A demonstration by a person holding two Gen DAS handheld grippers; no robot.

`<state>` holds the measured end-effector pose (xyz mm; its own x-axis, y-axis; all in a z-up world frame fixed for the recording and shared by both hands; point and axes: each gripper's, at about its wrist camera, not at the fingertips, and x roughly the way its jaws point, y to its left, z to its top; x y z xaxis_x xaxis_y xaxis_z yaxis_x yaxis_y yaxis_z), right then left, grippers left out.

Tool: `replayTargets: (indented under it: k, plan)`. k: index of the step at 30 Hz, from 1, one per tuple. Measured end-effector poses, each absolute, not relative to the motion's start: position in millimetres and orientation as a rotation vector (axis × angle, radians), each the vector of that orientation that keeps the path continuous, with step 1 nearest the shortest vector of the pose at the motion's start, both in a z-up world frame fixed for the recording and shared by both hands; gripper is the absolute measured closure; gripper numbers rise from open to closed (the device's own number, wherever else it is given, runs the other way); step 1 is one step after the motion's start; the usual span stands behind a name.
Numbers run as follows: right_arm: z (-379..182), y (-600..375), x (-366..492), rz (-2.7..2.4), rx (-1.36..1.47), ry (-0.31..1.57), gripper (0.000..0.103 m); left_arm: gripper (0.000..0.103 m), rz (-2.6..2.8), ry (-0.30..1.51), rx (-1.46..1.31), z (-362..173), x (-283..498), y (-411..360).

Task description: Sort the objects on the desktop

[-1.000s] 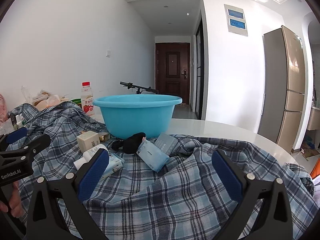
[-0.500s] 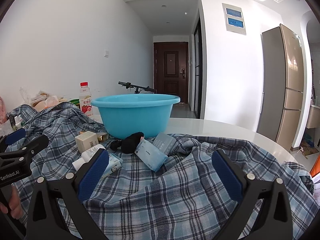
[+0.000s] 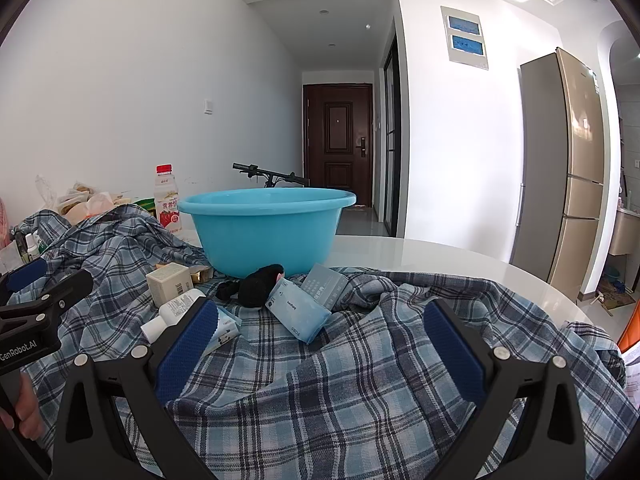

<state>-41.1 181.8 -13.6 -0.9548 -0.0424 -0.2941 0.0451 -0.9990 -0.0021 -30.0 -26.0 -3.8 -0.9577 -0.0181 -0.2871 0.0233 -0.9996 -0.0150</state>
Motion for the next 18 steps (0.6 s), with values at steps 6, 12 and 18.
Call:
replayTargets:
  k: [6, 12, 18]
  plan:
    - [-13.7, 182.1, -41.4, -3.065, 0.462, 0.010, 0.000, 0.000, -3.083, 0.029, 0.451, -3.7, -29.5, -26.2]
    - [-14.0, 182.3, -41.8, -3.065, 0.464, 0.008, 0.000, 0.000, -3.082, 0.029, 0.451, -3.6, -29.6, -26.3]
    - [-13.8, 182.4, -41.7, -3.066, 0.464, 0.008, 0.000, 0.000, -3.077, 0.031, 0.451, -3.5, -29.4, -27.0]
